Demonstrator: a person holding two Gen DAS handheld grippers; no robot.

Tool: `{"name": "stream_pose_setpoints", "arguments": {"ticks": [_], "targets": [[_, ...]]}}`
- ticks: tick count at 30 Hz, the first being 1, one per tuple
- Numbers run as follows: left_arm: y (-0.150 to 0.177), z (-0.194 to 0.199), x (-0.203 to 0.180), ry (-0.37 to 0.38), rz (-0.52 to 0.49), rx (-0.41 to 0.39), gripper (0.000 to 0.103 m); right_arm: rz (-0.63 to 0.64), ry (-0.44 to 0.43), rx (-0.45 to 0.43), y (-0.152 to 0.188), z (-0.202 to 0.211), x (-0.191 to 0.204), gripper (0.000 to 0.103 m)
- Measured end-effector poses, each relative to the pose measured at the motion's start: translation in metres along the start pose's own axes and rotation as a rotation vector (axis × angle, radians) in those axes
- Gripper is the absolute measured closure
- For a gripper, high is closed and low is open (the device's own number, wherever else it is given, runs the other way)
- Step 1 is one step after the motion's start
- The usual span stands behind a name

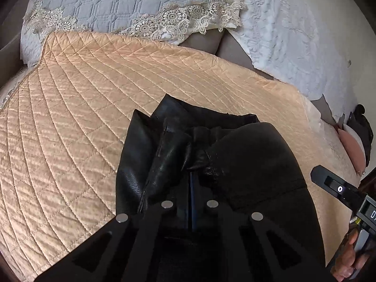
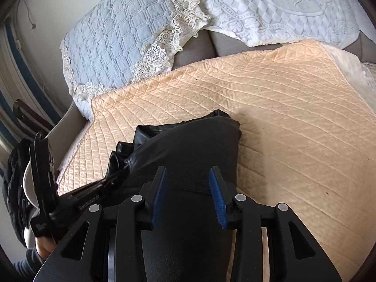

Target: Fold large clothes

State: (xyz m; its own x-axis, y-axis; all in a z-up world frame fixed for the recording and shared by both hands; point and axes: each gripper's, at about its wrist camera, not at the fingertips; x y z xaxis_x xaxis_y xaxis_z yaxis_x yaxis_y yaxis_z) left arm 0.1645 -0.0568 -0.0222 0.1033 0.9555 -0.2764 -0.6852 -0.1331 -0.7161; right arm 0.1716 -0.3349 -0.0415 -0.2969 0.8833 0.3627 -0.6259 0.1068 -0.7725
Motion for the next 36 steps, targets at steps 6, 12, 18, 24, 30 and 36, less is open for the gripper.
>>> {"name": "stream_pose_setpoints", "arguments": {"ticks": [6, 12, 18, 24, 30, 36], "targets": [[-0.01, 0.003, 0.004, 0.032, 0.034, 0.03, 0.099, 0.029, 0.02, 0.056, 0.002, -0.013, -0.002, 0.065], [0.003, 0.053, 0.001, 0.055, -0.01, -0.016, 0.098, 0.054, -0.019, 0.009, 0.017, 0.039, 0.009, 0.065], [0.045, 0.088, 0.011, 0.027, -0.042, -0.04, 0.098, 0.089, -0.055, 0.06, 0.058, 0.05, 0.026, 0.065], [0.051, 0.089, 0.02, 0.009, -0.035, -0.038, 0.097, 0.147, 0.0, 0.057, 0.073, 0.042, 0.033, 0.065], [0.053, 0.117, 0.02, 0.006, -0.031, -0.03, 0.094, 0.16, 0.001, 0.041, 0.068, 0.066, 0.039, 0.065], [0.052, 0.137, 0.008, 0.007, -0.049, -0.038, 0.084, 0.203, -0.015, 0.018, 0.071, 0.079, 0.054, 0.065]]}}
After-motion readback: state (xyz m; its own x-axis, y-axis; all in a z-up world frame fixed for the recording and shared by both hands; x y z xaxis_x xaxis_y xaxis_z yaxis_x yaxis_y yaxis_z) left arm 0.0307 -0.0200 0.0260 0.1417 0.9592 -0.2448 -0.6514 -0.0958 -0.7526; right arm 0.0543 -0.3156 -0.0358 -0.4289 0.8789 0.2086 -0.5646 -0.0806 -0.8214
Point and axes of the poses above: each gripper's, at about its wrist camera, not at the fingertips, and z roughly against the way its jaws point, x to its left, y to its underside, and after that the axes turned 7 degrees about -x, right-handed
